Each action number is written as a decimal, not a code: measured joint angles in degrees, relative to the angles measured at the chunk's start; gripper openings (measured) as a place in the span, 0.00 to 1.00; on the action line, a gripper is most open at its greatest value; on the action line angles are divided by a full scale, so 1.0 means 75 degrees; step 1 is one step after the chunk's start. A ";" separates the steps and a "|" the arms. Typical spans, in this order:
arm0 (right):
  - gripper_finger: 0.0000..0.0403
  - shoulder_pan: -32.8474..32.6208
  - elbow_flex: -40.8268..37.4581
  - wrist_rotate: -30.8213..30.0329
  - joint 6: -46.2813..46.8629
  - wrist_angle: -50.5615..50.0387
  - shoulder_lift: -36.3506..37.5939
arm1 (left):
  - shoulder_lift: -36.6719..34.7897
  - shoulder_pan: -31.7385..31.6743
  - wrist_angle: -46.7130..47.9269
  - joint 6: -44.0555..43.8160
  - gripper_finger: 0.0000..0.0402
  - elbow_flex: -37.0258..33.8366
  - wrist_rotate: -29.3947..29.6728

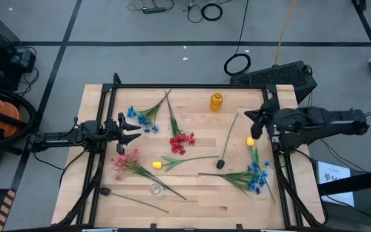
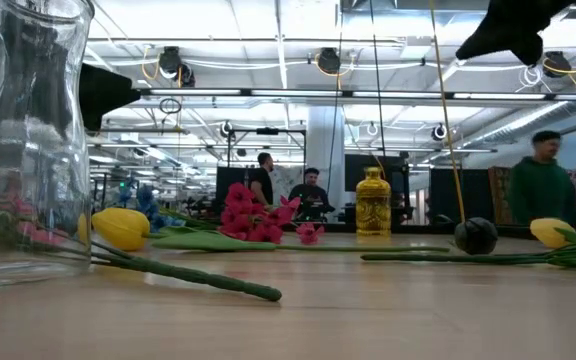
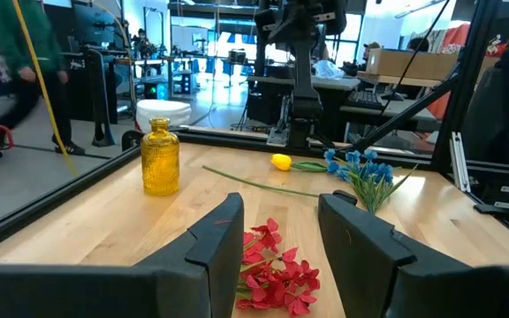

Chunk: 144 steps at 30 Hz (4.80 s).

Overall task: Sort flowers into vase by color
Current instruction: Put the right yellow flower into the yellow vase

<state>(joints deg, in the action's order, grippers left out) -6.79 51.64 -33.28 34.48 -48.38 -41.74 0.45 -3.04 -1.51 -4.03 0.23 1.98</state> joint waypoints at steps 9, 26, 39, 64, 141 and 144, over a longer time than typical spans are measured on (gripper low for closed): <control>0.00 0.0003 0.0969 0.0869 0.3203 -0.2482 -0.1565 | 0.0000 0.0000 -0.0001 -0.0002 0.38 0.0001 0.0000; 0.00 0.0003 0.0725 0.1989 0.5690 -0.3500 -0.3411 | 0.0000 -0.0001 -0.0001 0.0000 0.38 -0.0001 0.0000; 0.02 0.0009 0.0044 0.4314 0.5204 -0.3401 -0.4750 | 0.0000 -0.0001 -0.0001 -0.0001 0.38 0.0002 0.0000; 0.36 -0.0181 -0.1646 0.5696 0.5786 -0.1687 -0.6270 | 0.0000 0.0001 -0.0001 0.0000 0.38 -0.0001 0.0000; 0.03 -0.0039 -0.1260 0.4559 0.4432 -0.0284 -0.6071 | 0.0032 0.0001 -0.0073 0.0000 0.38 0.0001 0.0005; 0.02 -0.0256 -0.0913 0.3589 0.4941 -0.0704 -0.5625 | 0.0032 0.0001 -0.0074 0.0000 0.38 0.0002 0.0006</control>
<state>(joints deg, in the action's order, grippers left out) -8.71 44.80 -6.36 71.54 -53.66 -83.93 0.69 -3.03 -2.07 -4.03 0.25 2.02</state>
